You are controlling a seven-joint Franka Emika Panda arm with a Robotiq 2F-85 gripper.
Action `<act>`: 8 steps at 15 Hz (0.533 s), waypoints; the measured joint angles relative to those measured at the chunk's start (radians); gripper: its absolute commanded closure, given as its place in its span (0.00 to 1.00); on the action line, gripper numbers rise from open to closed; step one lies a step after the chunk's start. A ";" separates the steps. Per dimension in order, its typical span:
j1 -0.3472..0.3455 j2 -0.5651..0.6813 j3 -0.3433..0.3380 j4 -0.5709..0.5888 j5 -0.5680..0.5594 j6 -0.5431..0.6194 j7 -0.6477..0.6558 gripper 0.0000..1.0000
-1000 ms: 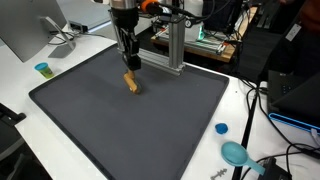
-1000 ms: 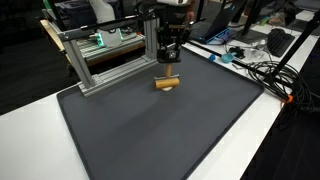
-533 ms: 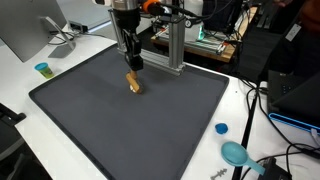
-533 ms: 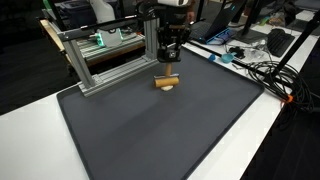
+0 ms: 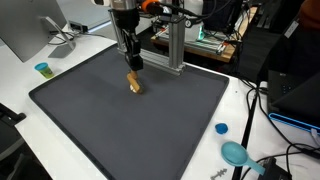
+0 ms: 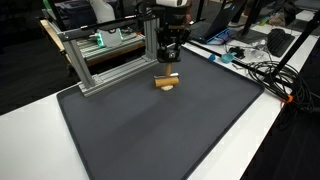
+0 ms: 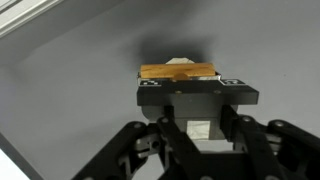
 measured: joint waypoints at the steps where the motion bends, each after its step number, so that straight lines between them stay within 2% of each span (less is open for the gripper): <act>1: 0.000 0.000 0.000 0.000 0.000 0.000 0.000 0.54; 2: 0.000 0.000 0.000 0.000 0.000 0.000 0.000 0.79; 6: 0.001 0.000 -0.004 0.001 0.001 0.000 -0.014 0.79; 8: -0.004 0.001 -0.008 0.002 0.025 0.000 -0.073 0.79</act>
